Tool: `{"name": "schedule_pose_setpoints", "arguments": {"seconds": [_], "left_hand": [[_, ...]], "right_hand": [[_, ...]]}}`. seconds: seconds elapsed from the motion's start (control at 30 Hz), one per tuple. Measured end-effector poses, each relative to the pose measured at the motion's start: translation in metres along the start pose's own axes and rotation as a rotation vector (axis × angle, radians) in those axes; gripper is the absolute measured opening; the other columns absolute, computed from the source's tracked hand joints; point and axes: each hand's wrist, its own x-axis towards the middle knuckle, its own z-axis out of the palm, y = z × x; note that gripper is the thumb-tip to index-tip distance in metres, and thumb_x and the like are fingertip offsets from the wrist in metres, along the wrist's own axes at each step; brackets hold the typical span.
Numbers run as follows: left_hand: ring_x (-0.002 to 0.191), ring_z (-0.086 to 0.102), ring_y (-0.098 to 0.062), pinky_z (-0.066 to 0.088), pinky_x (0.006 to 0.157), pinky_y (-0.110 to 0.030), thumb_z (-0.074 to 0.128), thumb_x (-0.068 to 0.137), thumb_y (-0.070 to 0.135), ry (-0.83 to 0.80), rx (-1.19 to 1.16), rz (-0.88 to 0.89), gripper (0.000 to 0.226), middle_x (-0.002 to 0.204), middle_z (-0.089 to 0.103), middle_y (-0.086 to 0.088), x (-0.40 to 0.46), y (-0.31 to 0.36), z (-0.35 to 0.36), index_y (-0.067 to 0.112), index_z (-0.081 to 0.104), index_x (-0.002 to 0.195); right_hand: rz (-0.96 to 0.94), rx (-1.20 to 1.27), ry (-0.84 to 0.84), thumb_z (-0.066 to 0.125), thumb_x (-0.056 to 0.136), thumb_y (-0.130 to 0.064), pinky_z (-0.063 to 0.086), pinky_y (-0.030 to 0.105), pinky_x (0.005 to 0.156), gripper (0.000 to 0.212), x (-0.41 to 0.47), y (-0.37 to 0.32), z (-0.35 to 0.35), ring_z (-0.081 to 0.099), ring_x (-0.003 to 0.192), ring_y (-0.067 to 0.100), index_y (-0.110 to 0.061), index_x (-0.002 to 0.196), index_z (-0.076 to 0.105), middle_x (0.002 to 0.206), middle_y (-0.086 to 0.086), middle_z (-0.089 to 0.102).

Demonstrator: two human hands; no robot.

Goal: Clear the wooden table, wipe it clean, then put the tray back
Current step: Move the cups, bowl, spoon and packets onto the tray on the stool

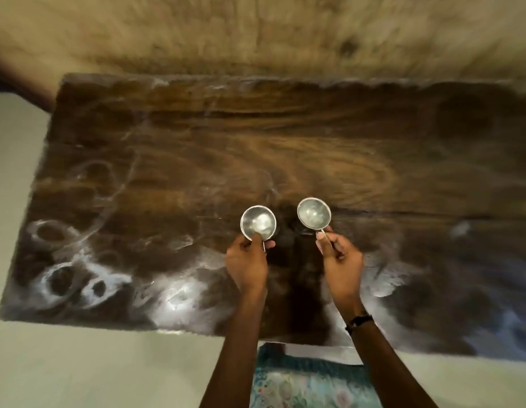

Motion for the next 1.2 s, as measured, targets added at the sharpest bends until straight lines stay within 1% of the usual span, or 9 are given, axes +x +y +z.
{"name": "schedule_pose_setpoints", "arguments": {"seconds": [0.13, 0.23, 0.4, 0.57, 0.73, 0.83, 0.9, 1.03, 1.2], "left_hand": [[0.073, 0.071, -0.024, 0.055, 0.084, -0.051, 0.054, 0.065, 0.039, -0.108, 0.047, 0.031, 0.015, 0.053, 0.069, 0.008, -0.039, -0.001, 0.082, 0.03, 0.066, 0.061], [0.064, 0.069, -0.02, 0.057, 0.08, -0.044, 0.057, 0.073, 0.029, -0.148, 0.067, 0.042, 0.015, 0.048, 0.066, 0.009, -0.079, -0.002, 0.153, 0.026, 0.064, 0.061], [0.051, 0.066, -0.006, 0.056, 0.068, -0.03, 0.058, 0.084, 0.014, -0.202, 0.106, 0.075, 0.023, 0.043, 0.063, 0.011, -0.145, -0.015, 0.272, 0.021, 0.064, 0.063], [0.056, 0.067, -0.006, 0.053, 0.058, -0.021, 0.058, 0.085, 0.011, -0.296, 0.138, 0.099, 0.013, 0.044, 0.063, 0.011, -0.217, -0.024, 0.386, 0.01, 0.071, 0.082], [0.064, 0.071, -0.018, 0.059, 0.073, -0.036, 0.061, 0.079, 0.013, -0.427, 0.22, 0.153, 0.021, 0.051, 0.067, 0.008, -0.284, -0.029, 0.488, 0.023, 0.068, 0.061], [0.064, 0.071, -0.017, 0.06, 0.071, -0.043, 0.066, 0.076, 0.015, -0.435, 0.25, 0.239, 0.009, 0.058, 0.069, 0.003, -0.321, -0.032, 0.54, 0.017, 0.07, 0.068], [0.071, 0.071, -0.018, 0.059, 0.072, -0.045, 0.068, 0.077, 0.013, -0.482, 0.277, 0.321, 0.004, 0.074, 0.073, -0.003, -0.35, -0.033, 0.571, 0.015, 0.072, 0.078], [0.103, 0.058, -0.012, 0.049, 0.095, -0.031, 0.065, 0.083, 0.015, -0.561, 0.37, 0.439, 0.043, 0.128, 0.059, -0.008, -0.393, -0.038, 0.629, 0.016, 0.06, 0.125], [0.093, 0.067, -0.026, 0.052, 0.09, -0.038, 0.062, 0.082, 0.012, -0.573, 0.43, 0.324, 0.033, 0.103, 0.072, -0.012, -0.403, -0.048, 0.69, 0.013, 0.065, 0.115]], "right_hand": [[0.006, 0.07, 0.124, 0.066, 0.089, -0.013, 0.052, 0.03, 0.089, 0.01, 0.025, -0.009, -0.072, 0.067, 0.101, 0.006, -0.019, 0.084, 0.072, 0.109, -0.001, 0.072], [-0.026, 0.047, 0.221, 0.065, 0.089, -0.015, 0.048, 0.013, 0.079, 0.008, 0.045, -0.014, -0.139, 0.064, 0.092, -0.008, -0.014, 0.085, 0.071, 0.111, -0.001, 0.071], [-0.032, 0.091, 0.368, 0.065, 0.089, -0.014, 0.051, 0.02, 0.085, 0.009, 0.083, -0.015, -0.257, 0.065, 0.101, 0.0, -0.009, 0.087, 0.072, 0.112, 0.002, 0.071], [-0.044, 0.151, 0.498, 0.065, 0.089, -0.01, 0.048, 0.013, 0.086, 0.008, 0.121, -0.021, -0.378, 0.063, 0.106, -0.002, -0.006, 0.087, 0.071, 0.113, 0.002, 0.07], [-0.08, 0.12, 0.639, 0.066, 0.09, -0.015, 0.055, 0.029, 0.087, 0.006, 0.158, -0.024, -0.49, 0.068, 0.102, 0.017, -0.012, 0.086, 0.07, 0.102, 0.007, 0.073], [-0.112, 0.102, 0.711, 0.065, 0.09, -0.013, 0.052, 0.016, 0.081, 0.012, 0.174, -0.027, -0.549, 0.068, 0.102, 0.019, -0.002, 0.091, 0.07, 0.104, 0.016, 0.072], [-0.135, 0.093, 0.754, 0.065, 0.091, -0.015, 0.052, 0.017, 0.083, 0.017, 0.183, -0.025, -0.586, 0.067, 0.105, 0.019, 0.002, 0.091, 0.069, 0.105, 0.018, 0.071], [-0.132, 0.119, 0.828, 0.065, 0.091, -0.021, 0.053, 0.039, 0.095, 0.019, 0.205, -0.004, -0.643, 0.063, 0.113, 0.013, -0.003, 0.091, 0.07, 0.111, 0.014, 0.07], [-0.098, 0.154, 0.861, 0.066, 0.089, -0.021, 0.053, 0.044, 0.095, 0.015, 0.238, 0.017, -0.683, 0.063, 0.112, 0.008, -0.007, 0.091, 0.071, 0.109, 0.015, 0.071]]}}
